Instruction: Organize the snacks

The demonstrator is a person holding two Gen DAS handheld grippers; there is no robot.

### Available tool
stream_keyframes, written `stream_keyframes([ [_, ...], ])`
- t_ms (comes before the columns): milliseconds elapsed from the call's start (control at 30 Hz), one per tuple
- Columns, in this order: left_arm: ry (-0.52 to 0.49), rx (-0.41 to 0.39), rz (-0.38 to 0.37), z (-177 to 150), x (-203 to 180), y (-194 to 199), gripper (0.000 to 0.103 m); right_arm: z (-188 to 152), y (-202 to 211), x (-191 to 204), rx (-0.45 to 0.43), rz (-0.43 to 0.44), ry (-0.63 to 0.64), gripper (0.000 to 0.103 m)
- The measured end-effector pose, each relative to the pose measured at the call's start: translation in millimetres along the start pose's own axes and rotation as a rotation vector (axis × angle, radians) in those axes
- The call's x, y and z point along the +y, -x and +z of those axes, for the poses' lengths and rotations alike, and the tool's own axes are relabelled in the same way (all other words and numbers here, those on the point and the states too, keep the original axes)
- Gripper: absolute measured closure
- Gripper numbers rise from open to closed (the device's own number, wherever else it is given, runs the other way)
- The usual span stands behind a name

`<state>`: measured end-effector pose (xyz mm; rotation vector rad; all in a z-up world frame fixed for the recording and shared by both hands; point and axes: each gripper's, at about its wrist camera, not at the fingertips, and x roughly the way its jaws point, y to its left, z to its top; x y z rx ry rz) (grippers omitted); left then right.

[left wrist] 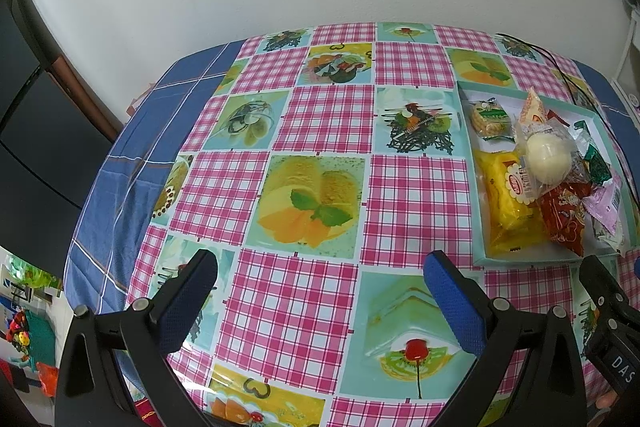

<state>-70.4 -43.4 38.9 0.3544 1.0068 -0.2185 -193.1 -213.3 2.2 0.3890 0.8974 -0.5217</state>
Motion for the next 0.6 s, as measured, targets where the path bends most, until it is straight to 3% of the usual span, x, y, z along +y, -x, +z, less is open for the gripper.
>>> stream_keyframes([
  [600, 0.016, -0.029, 0.0, 0.1, -0.4, 5.2, 0.0, -0.1, -0.1, 0.2, 0.001, 0.0, -0.001, 0.0],
])
